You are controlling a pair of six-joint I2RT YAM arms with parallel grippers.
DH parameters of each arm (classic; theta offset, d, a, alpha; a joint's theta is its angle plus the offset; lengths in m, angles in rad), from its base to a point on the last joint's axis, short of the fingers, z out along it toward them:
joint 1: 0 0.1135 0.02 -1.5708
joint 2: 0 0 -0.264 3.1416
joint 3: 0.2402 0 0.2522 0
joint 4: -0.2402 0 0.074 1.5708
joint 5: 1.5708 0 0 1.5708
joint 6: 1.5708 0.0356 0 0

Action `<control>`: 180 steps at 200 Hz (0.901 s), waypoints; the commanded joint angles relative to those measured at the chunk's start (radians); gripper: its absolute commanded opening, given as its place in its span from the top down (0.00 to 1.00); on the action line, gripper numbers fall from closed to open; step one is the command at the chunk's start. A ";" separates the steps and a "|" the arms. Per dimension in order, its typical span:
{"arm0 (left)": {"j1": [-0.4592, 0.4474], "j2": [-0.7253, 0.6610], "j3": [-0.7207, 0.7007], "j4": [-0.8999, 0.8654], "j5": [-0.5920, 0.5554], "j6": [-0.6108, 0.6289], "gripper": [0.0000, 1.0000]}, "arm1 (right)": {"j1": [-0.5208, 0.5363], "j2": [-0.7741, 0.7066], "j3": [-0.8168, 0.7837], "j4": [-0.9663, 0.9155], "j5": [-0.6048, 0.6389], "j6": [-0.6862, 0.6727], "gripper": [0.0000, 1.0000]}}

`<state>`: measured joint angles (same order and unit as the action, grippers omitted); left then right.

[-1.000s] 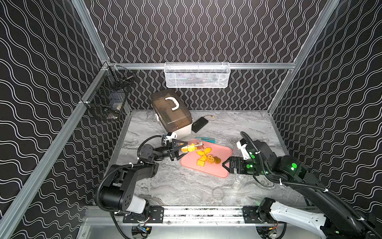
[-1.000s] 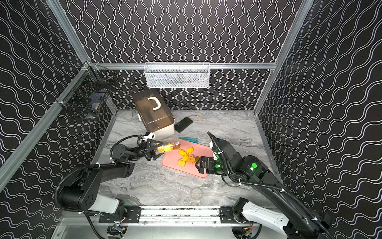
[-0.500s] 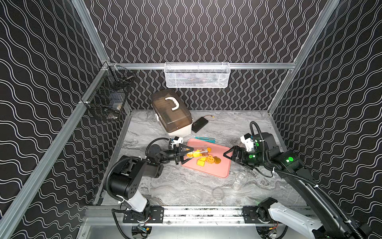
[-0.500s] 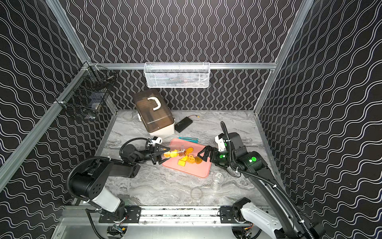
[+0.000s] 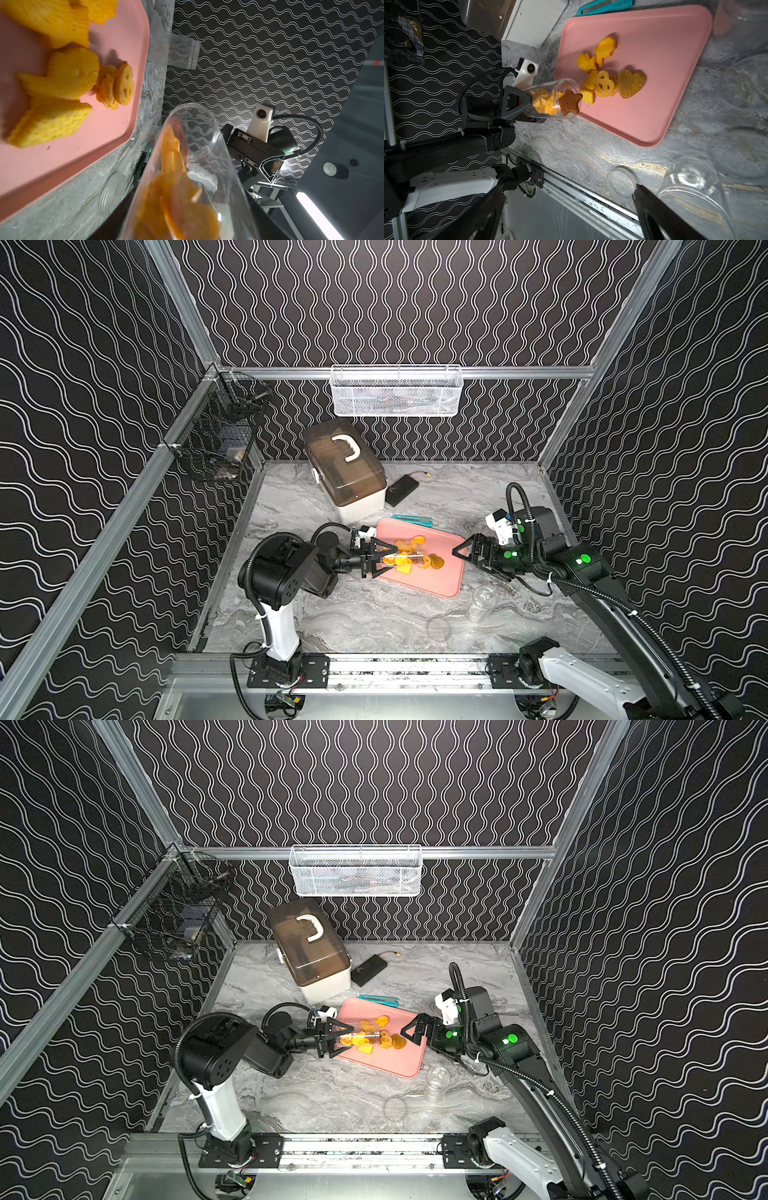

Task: Pour the cookies out of the jar
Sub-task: Pour the cookies in the jar onto the tray.

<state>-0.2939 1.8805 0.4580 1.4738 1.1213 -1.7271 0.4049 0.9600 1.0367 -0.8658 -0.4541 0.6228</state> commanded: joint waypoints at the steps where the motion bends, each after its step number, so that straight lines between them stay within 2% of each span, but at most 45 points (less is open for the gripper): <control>1: -0.001 0.021 0.012 0.063 0.009 0.004 0.45 | -0.001 0.006 -0.002 -0.004 -0.015 -0.012 0.00; 83: -0.001 0.051 0.024 0.056 -0.005 -0.020 0.45 | -0.001 0.011 -0.018 0.004 -0.030 -0.007 0.00; 180: 0.001 -0.024 0.067 -0.304 -0.027 0.181 0.45 | -0.002 0.008 -0.010 -0.008 -0.034 -0.015 0.00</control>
<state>-0.2939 1.8851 0.5098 1.2686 1.0954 -1.6363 0.4038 0.9710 1.0176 -0.8658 -0.4808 0.6163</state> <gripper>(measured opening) 0.642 0.999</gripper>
